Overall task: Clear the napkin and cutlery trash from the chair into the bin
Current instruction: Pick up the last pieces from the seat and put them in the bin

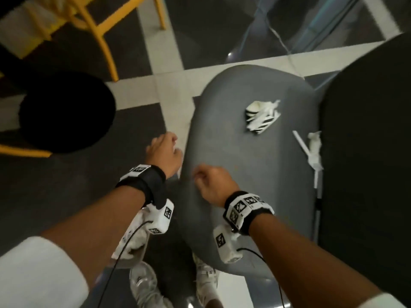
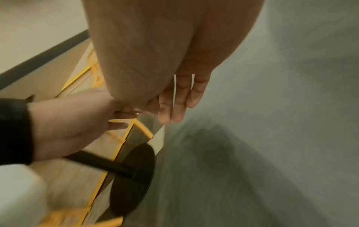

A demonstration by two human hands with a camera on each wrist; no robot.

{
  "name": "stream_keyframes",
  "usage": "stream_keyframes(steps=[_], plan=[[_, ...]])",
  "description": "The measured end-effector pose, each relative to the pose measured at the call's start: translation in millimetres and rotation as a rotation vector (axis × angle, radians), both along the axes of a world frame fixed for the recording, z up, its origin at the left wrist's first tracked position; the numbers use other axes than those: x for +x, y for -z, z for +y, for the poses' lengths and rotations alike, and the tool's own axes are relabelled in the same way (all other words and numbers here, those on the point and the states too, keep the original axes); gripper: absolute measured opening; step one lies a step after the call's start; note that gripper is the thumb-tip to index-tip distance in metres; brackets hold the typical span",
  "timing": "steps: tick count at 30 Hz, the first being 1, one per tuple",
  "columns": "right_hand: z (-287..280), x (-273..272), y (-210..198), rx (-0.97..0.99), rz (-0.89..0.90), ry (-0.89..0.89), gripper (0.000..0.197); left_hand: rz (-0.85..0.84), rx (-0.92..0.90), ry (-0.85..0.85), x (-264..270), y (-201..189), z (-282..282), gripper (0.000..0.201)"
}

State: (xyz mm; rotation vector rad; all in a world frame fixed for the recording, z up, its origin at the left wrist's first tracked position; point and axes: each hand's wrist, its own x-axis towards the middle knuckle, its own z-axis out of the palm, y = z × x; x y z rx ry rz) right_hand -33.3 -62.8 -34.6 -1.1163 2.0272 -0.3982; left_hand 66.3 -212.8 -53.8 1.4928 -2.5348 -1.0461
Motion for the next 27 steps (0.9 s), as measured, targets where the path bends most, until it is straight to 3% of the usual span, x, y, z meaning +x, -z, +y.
stream_keyframes(steps=[3,5,8,11,14,18,23,27], plan=[[26.3,-75.8,-3.8,-0.058,0.123,0.253,0.028,0.02,-0.032,0.184,-80.8,-20.2,14.8,0.035],[42.3,-121.1,-2.4,-0.095,0.314,0.374,0.031,0.01,-0.07,0.278,-120.5,-25.9,22.2,0.039],[68.2,-183.9,1.5,-0.002,0.55,0.55,0.049,-0.021,-0.108,0.345,-173.7,-22.4,35.4,0.048],[89.9,-225.0,14.5,0.146,0.571,0.672,0.072,-0.025,-0.147,0.372,-211.3,-13.8,46.4,0.058],[100.0,-236.5,32.1,0.215,0.528,0.672,0.086,-0.045,-0.163,0.384,-235.0,-5.5,53.6,0.066],[98.7,-226.5,52.8,0.188,0.513,0.703,0.09,-0.069,-0.155,0.389,-249.6,4.5,59.4,0.072],[97.9,-224.0,59.0,0.201,0.484,0.709,0.078,-0.026,-0.131,0.379,-254.8,8.9,57.3,0.074],[98.3,-226.7,63.6,0.127,0.57,0.75,0.064,-0.056,-0.068,0.451,-253.4,9.5,68.2,0.076]])
